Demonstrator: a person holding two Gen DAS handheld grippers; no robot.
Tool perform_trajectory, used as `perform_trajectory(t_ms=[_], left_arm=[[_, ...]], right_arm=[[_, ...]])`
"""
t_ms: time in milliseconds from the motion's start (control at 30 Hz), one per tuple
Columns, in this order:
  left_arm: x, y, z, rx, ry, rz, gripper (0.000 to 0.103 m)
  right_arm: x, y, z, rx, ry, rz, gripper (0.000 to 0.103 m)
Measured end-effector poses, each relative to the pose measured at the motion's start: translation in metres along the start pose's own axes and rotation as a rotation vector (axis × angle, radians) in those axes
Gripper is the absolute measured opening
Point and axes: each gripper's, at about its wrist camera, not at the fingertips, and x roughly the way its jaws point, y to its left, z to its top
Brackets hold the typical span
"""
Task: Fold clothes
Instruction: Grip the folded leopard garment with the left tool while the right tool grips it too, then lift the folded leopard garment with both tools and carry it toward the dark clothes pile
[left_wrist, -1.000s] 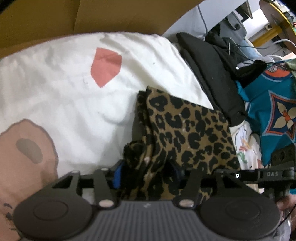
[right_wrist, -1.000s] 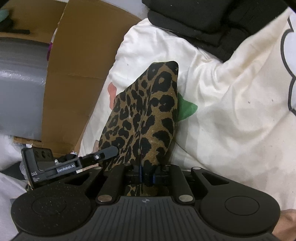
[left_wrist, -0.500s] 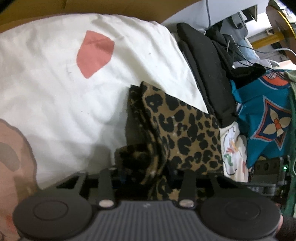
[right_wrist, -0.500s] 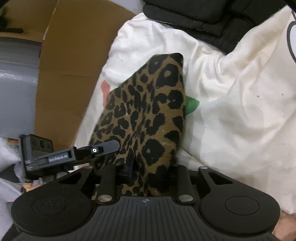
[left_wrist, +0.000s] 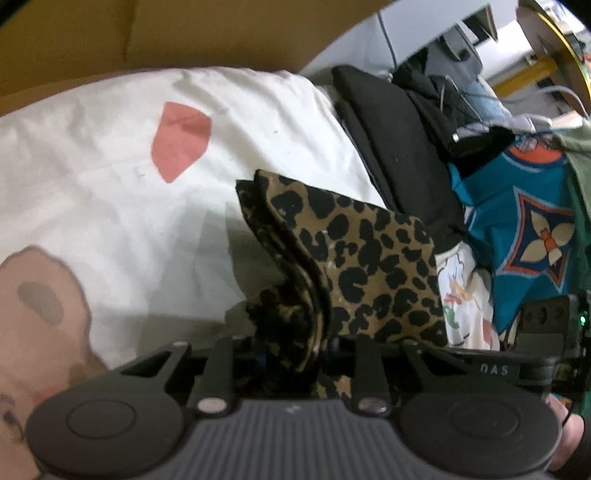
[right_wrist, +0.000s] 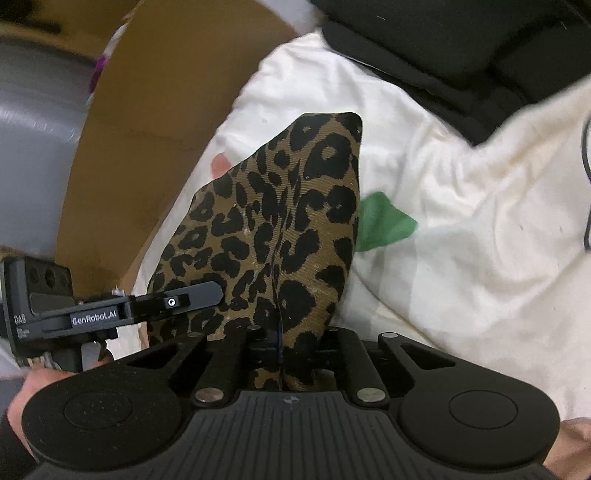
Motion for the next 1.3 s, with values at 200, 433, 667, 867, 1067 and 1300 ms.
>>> perform_trajectory(t_ms=[200,433,667,867,1067,1300], left_arm=[[-0.039,-0.021,-0.005,-0.023,-0.089,0.059,0.026],[-0.088,-0.056,-0.009,-0.039,-0.185,0.103,0.026],[-0.133,-0.090,-0.013,-0.070,-0.251,0.129,0.026],[-0.176,-0.125,-0.011,-0.063,-0.310,0.158,0.026],[-0.220,-0.166,-0.008,-0.066,-0.396,0.171,0.026],[-0.266,-0.220,-0.001,-0.066,-0.496,0.173,0.026]], right_arm=[[-0.020,0.036,0.005,-0.102,-0.025,-0.024,0.006],[-0.061,0.079,0.007,-0.202,-0.066,-0.014,0.006],[-0.108,0.115,0.002,-0.295,-0.088,-0.012,0.006],[-0.149,0.155,0.004,-0.370,-0.121,0.014,0.006],[-0.186,0.196,0.013,-0.445,-0.157,0.042,0.006],[-0.246,0.240,0.030,-0.531,-0.212,0.055,0.006]])
